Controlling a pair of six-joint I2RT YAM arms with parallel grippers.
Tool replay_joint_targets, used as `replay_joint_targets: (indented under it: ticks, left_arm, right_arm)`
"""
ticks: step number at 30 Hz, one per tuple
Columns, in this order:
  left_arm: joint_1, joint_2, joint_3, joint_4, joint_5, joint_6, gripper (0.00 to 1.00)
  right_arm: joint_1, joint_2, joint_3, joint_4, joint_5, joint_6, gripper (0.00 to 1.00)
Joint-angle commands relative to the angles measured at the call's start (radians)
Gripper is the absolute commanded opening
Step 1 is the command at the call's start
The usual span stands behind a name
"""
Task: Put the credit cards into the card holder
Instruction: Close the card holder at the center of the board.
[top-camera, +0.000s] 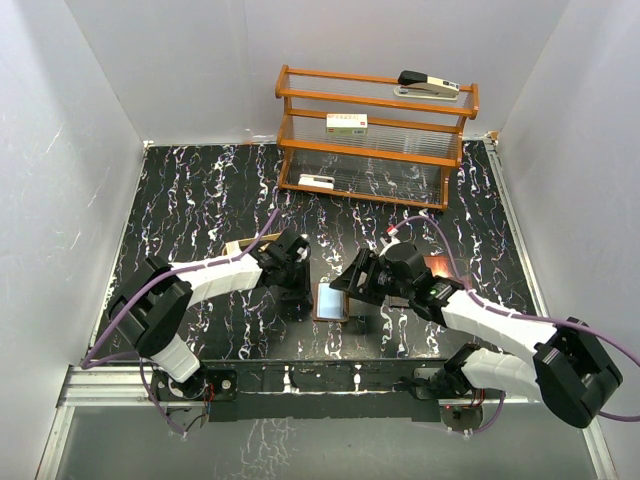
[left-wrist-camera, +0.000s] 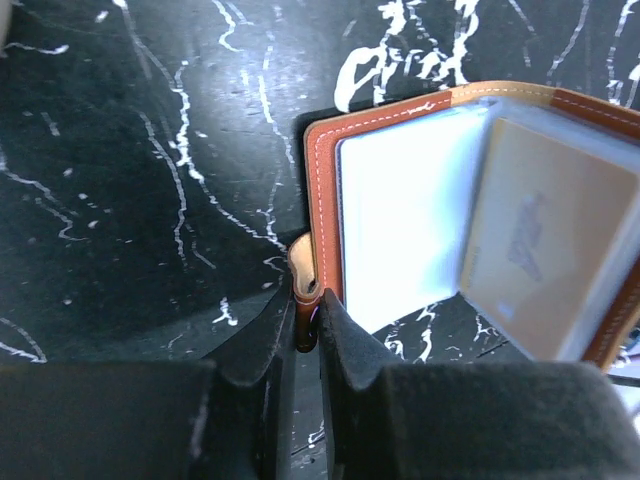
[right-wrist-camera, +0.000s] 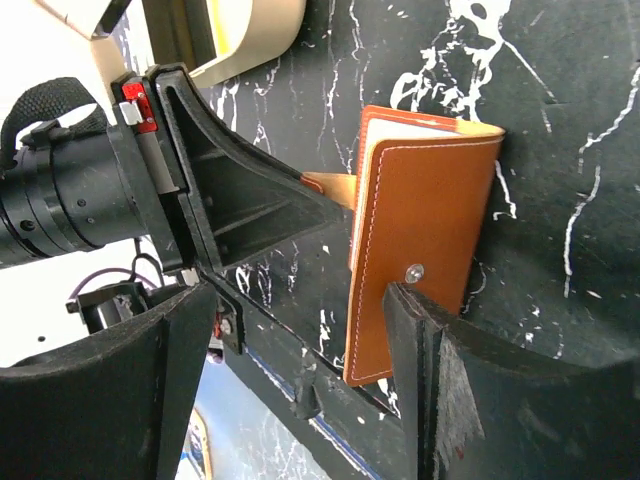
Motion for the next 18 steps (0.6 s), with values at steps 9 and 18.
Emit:
replay_joint_targets:
  ticks: [9,18]
  left_arm:
    - [-0.009,-0.053,-0.062,0.138,0.138,-0.093,0.09]
    - [-0.009,-0.085,-0.098,0.172,0.152,-0.129,0.20]
  right_arm:
    - [0.006,0.144,0.056,0.148,-0.090,-0.010,0.65]
    - [0.010,0.308,0.123,0.007,-0.065,-0.153,0.38]
